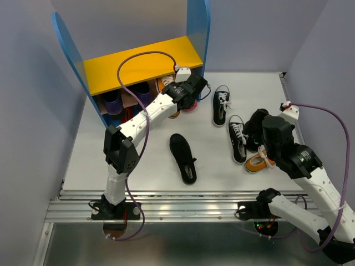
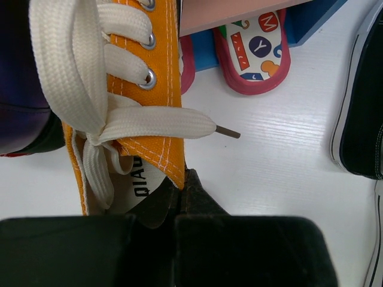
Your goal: Place and organize the shoes onto the shoe shelf
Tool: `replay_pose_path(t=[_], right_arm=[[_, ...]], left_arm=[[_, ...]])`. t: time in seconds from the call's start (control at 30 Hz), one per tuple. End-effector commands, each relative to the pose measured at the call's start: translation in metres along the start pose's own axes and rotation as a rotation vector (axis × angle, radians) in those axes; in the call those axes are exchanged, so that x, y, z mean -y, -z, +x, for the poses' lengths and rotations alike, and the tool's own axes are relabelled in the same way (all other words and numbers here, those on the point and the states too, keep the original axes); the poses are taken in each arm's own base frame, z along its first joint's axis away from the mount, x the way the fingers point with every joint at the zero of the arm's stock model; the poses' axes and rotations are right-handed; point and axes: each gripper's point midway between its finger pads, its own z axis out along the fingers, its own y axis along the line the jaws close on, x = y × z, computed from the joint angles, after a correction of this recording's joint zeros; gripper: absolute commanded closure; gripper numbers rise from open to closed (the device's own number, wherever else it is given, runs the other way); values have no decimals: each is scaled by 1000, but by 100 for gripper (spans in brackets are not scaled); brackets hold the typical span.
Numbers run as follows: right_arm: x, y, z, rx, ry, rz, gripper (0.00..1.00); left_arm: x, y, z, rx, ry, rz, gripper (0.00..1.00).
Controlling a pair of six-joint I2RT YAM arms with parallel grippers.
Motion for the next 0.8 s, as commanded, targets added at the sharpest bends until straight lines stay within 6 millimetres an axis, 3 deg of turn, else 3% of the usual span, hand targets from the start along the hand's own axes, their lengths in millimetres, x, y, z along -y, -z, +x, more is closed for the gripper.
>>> replay_pose_path(t=[0.0, 0.57, 0.77], right_arm=[[3, 7, -16, 44, -26, 11, 0], [8, 12, -16, 43, -35, 15, 0], [15, 18, -17, 50, -49, 19, 0]], left_arm=[[2, 17, -36, 128, 52, 41, 100], [-1, -22, -77, 175, 66, 73, 100], [2, -36, -81, 173, 54, 44, 100]])
